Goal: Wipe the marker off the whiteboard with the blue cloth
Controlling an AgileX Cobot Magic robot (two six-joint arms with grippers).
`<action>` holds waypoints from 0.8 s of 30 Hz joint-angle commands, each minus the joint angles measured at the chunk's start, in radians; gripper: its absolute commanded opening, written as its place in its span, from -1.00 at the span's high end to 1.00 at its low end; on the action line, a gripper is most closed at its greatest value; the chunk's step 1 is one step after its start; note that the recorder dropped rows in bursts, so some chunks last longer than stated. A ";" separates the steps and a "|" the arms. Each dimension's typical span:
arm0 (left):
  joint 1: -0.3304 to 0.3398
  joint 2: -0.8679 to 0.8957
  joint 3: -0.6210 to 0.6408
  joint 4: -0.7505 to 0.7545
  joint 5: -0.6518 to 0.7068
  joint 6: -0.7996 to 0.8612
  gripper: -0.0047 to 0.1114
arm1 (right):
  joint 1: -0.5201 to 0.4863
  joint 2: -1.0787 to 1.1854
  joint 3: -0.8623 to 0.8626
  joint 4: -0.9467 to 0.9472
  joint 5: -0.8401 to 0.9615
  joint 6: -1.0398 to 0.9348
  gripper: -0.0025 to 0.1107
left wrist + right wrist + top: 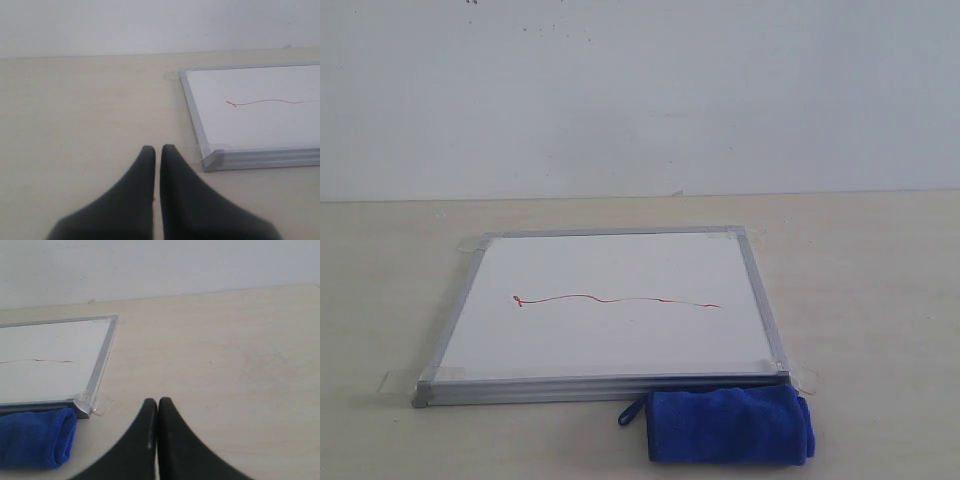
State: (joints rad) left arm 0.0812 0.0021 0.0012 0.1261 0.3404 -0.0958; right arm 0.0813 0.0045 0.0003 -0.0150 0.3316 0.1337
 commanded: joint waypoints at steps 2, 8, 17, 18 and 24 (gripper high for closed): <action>-0.005 -0.002 -0.001 -0.008 -0.002 0.001 0.85 | -0.002 -0.005 0.000 -0.002 0.000 -0.025 0.96; -0.005 -0.002 -0.001 -0.008 -0.002 0.001 0.85 | -0.002 -0.005 0.000 -0.002 0.009 -0.084 0.96; -0.005 -0.002 -0.001 -0.008 -0.002 0.001 0.85 | -0.002 -0.005 0.000 0.002 -0.173 -0.084 0.96; -0.005 -0.002 -0.001 -0.008 -0.002 0.001 0.85 | -0.002 -0.005 0.000 0.002 -0.211 -0.084 0.96; -0.005 -0.002 -0.001 -0.008 -0.002 0.001 0.85 | -0.002 -0.005 0.000 0.009 -0.447 0.016 0.96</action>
State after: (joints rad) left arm 0.0812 0.0021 0.0012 0.1261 0.3404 -0.0958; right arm 0.0813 0.0045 0.0003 -0.0059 0.0000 0.0967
